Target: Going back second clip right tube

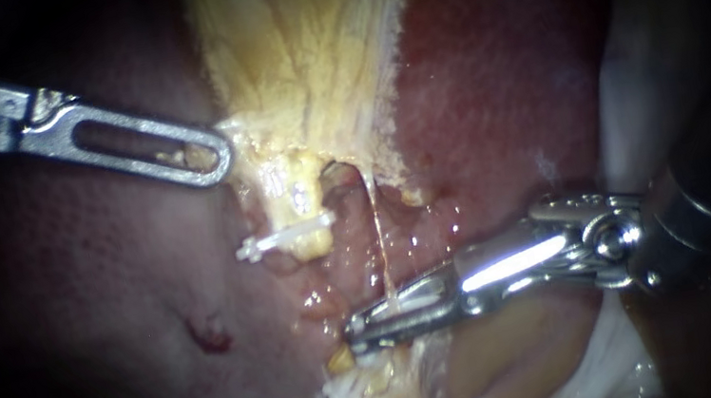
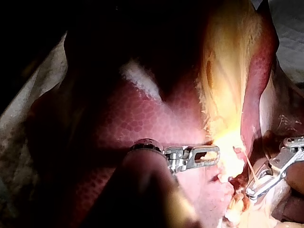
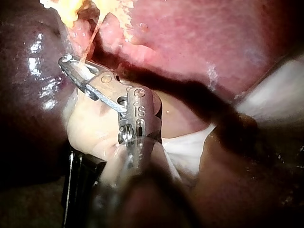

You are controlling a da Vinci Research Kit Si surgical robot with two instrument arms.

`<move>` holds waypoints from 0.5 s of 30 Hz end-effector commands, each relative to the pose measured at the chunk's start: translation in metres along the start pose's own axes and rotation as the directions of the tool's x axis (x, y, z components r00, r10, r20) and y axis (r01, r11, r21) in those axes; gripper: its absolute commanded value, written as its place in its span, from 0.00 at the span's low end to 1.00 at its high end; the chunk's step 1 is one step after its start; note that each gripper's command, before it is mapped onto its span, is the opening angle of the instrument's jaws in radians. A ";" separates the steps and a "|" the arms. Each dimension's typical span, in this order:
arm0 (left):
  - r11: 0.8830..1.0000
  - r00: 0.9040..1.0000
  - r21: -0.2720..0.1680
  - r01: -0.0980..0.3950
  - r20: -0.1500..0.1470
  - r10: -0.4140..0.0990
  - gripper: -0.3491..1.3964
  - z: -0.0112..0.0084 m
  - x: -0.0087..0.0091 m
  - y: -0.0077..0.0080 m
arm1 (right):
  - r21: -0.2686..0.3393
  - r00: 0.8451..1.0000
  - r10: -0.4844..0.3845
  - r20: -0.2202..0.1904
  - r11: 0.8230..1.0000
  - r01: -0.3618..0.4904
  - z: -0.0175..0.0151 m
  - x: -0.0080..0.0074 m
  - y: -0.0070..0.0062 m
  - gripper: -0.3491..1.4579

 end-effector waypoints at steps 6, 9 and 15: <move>1.000 1.000 -0.003 0.000 -0.002 0.000 0.00 -0.0001 0.0000 0.0000 | 0.001 1.000 0.001 -0.001 1.000 -0.001 0.0000 0.0002 -0.0002 0.00; 1.000 1.000 -0.003 0.000 -0.002 0.000 0.00 -0.0001 0.0000 0.0000 | 0.004 1.000 0.002 -0.003 1.000 -0.002 0.0000 0.0004 -0.0004 0.09; 1.000 1.000 -0.003 0.000 -0.002 0.000 0.00 -0.0001 0.0000 0.0000 | -0.019 1.000 0.002 -0.026 1.000 -0.003 0.0004 0.0006 -0.0007 0.40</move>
